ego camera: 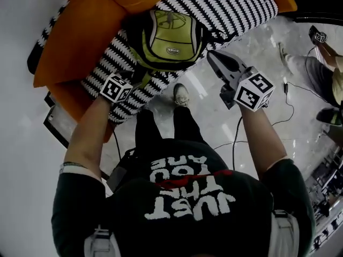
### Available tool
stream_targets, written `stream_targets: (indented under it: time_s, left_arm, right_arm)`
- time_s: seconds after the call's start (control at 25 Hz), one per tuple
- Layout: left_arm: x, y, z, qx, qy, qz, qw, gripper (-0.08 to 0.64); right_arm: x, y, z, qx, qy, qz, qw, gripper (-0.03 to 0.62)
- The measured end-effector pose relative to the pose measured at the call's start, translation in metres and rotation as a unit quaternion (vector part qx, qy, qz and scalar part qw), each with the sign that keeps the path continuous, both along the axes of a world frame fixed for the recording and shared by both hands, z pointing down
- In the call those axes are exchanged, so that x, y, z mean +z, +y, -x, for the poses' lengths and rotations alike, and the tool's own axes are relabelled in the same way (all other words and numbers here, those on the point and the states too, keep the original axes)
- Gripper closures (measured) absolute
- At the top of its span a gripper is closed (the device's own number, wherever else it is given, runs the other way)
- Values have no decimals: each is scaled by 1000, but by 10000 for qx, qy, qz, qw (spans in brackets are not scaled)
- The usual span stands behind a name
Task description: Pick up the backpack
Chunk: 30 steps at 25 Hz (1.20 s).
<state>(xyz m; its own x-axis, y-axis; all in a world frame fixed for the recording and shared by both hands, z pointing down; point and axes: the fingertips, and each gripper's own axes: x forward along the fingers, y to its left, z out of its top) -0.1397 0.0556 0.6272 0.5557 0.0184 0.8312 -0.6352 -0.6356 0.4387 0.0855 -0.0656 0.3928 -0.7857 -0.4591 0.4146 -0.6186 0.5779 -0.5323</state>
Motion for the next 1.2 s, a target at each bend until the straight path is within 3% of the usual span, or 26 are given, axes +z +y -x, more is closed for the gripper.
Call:
stream_targets:
  time_s: [0.28, 0.4, 0.68, 1.0, 1.2]
  left_arm:
    - [76, 18, -8, 454, -254, 347, 9980, 291]
    - [100, 16, -18, 578, -166, 343, 9976, 291]
    - [110, 37, -31, 800, 360, 736, 9934, 317]
    - [114, 51, -56, 147, 943, 1287, 9871, 471]
    - [69, 55, -78, 37, 1877, 1566, 9697, 502]
  right_arm:
    - [68, 20, -5, -12, 10, 334, 9994, 561]
    - [100, 20, -11, 45, 73, 401, 9992, 560]
    - [120, 16, -7, 356, 83, 340, 9988, 560]
    - [137, 29, -16, 470, 60, 507, 9976, 560]
    - [129, 44, -17, 485, 49, 531, 9974, 560]
